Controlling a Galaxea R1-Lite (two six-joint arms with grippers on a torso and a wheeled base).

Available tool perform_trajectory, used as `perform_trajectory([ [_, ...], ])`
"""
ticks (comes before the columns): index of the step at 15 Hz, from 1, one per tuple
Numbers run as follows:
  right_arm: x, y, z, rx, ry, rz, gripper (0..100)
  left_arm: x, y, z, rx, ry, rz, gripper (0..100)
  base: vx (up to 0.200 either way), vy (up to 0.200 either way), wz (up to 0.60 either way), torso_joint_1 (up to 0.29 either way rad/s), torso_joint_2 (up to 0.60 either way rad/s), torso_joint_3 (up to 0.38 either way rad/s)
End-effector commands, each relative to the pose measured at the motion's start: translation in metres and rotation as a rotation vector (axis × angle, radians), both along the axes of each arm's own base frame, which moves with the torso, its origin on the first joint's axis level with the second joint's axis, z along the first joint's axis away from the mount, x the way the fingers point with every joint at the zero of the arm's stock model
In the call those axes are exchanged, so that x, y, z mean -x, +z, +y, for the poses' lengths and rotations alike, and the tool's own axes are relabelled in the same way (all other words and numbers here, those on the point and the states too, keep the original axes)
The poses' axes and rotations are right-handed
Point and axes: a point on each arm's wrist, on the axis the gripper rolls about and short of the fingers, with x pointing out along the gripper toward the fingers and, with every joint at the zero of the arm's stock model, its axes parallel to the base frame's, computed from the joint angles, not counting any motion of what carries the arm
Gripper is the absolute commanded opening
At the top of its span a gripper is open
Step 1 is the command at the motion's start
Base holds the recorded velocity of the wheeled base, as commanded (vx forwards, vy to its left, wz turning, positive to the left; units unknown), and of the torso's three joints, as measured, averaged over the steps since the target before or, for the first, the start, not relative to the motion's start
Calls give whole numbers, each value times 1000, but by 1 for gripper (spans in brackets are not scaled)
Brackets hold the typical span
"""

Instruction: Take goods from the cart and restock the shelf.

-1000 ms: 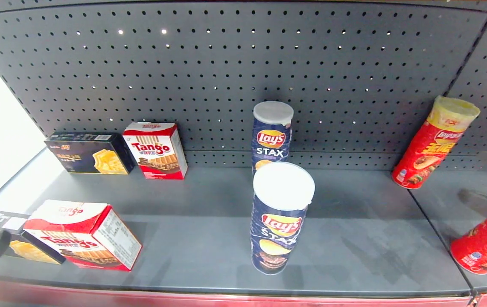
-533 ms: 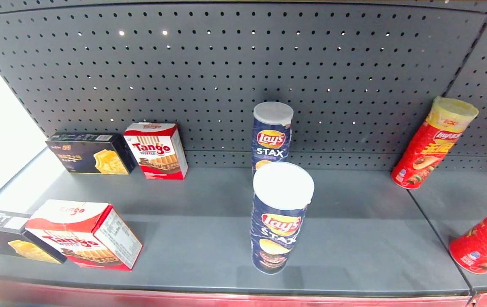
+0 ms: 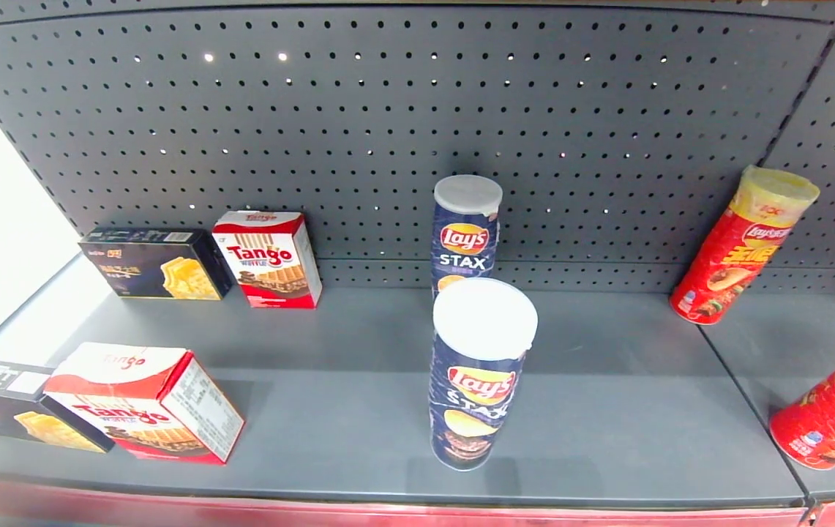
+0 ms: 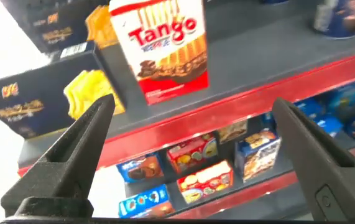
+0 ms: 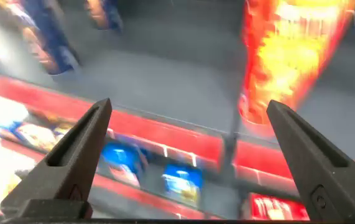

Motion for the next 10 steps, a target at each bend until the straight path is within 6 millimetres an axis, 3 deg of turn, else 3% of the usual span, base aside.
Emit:
perform_trajectory([
  [1, 2, -21, -2, 3, -103, 8, 100, -7, -20, -2, -17, 37, 48, 100, 0, 0, 0, 0, 0, 0],
  [2, -7, -44, 0, 34, -149, 81, 100, -8, -20, -1, -11, 52, 45, 100, 0, 0, 0, 0, 0, 0],
  [6, -14, -42, 3, 48, -261, 149, 100, -8, -20, 0, -9, 137, 55, 100, 0, 0, 0, 0, 0, 0],
  [10, -16, -41, 8, 12, -434, 200, 100, -15, -17, -3, -28, 413, 149, 100, 0, 0, 0, 0, 0, 0],
])
